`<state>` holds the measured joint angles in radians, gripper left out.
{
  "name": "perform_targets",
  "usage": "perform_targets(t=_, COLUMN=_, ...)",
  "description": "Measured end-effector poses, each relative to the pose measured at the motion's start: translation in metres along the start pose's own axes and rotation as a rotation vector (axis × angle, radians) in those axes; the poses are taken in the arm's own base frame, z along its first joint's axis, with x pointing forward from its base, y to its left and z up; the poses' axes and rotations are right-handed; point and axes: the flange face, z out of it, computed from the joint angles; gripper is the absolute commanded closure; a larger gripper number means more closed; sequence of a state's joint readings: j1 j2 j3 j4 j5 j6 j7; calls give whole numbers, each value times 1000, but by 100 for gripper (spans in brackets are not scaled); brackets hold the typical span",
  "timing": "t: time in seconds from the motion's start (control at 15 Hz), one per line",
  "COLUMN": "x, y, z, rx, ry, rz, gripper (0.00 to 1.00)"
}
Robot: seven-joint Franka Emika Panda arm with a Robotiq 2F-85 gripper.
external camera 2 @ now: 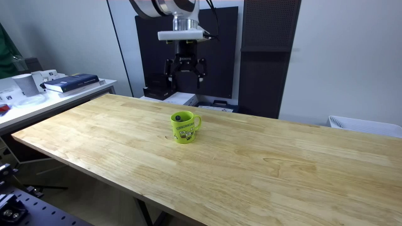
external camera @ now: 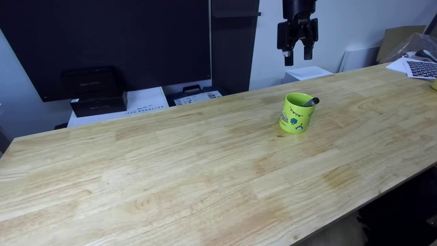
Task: Put the black marker inside the yellow mug
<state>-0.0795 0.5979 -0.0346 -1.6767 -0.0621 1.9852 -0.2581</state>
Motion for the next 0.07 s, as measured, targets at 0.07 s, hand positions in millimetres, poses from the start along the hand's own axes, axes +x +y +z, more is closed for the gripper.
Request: perform_targets(t=0.07, x=-3, y=-5, z=-2, rx=-8, ry=23, rz=-8, gripper=0)
